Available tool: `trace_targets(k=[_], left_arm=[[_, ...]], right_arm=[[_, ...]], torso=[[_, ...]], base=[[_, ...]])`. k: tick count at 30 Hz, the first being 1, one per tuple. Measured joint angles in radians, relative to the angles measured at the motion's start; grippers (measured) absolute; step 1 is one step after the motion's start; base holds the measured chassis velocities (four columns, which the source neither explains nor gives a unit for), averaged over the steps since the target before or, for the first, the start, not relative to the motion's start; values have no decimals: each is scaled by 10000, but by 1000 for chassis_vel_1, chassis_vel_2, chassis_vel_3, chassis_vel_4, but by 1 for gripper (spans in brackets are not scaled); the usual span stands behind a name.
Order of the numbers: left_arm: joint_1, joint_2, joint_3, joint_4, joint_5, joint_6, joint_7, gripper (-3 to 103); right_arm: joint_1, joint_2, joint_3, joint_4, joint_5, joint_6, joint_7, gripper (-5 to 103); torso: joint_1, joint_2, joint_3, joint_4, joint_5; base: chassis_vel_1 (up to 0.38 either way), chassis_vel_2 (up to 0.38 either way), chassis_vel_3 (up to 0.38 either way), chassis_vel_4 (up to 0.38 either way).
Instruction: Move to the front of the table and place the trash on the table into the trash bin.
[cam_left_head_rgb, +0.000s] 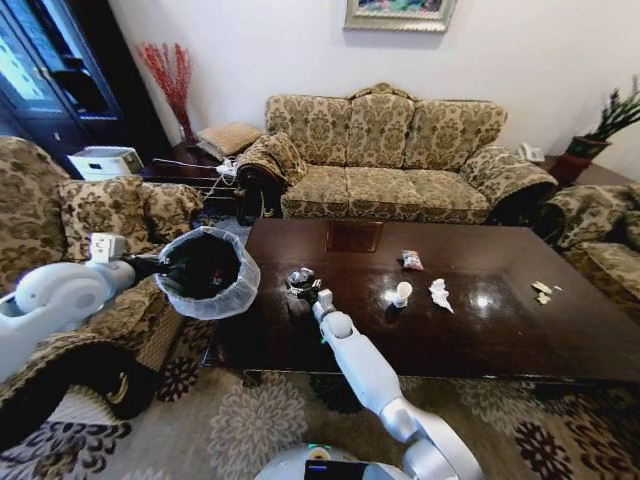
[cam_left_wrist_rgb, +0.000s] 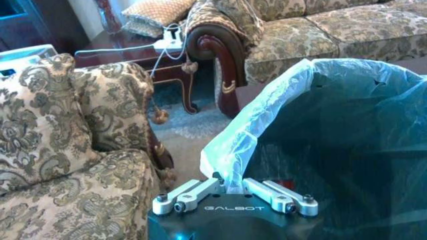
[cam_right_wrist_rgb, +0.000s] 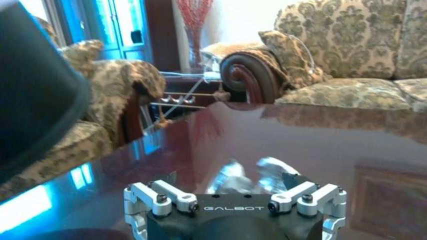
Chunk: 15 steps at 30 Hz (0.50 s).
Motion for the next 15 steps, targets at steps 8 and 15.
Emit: trace_targets(k=[8,15], left_arm=[[61,36,12,-67,-19,-65,18,0],[73,30,26,-33,-24,-85,19,0]], right_arm=[[333,-13,103,-840,118,151,-128,100],[250,-7,-74,-453,381,171,-458,100]], torso=[[4,-1,1,-12,8],[-1,2,0,-3,2]], base=[[0,0,0,0],[0,0,0,0]])
